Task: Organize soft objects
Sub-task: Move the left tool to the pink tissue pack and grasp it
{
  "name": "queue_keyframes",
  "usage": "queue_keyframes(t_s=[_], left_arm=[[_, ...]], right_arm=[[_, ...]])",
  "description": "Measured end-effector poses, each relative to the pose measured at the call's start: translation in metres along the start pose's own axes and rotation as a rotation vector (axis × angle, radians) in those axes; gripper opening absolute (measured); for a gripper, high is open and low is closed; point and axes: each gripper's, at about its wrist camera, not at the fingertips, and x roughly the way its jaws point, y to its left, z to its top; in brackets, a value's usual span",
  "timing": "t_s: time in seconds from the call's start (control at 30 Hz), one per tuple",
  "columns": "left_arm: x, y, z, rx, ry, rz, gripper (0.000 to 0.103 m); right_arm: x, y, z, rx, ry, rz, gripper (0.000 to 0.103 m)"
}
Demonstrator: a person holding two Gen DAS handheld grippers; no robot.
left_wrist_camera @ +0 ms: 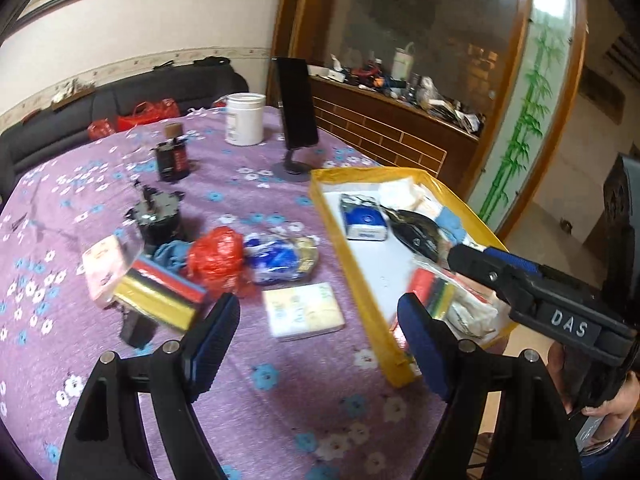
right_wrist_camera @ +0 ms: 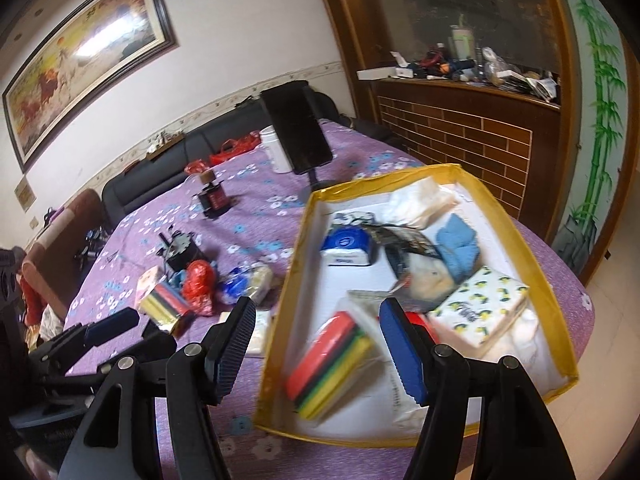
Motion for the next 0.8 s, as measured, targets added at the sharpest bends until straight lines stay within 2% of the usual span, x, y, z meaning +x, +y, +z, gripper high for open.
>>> queue_keyframes(t_s=[0.27, 0.43, 0.6, 0.8], left_arm=[[-0.007, 0.036, -0.002, -0.07, -0.003, 0.03, 0.08], [-0.007, 0.063, -0.008, -0.122, 0.024, 0.062, 0.08], [-0.002, 0.105, -0.016, -0.241, 0.078, 0.081, 0.08], [-0.008, 0.146, -0.016, -0.359, 0.096, 0.158, 0.08]], right_arm=[[0.011, 0.028, -0.005, -0.051, 0.038, 0.03, 0.069], [0.018, 0.046, -0.014, -0.097, 0.064, 0.052, 0.069], [0.03, 0.065, -0.026, -0.136, 0.104, 0.095, 0.069], [0.053, 0.099, -0.055, -0.222, 0.166, 0.182, 0.069]])
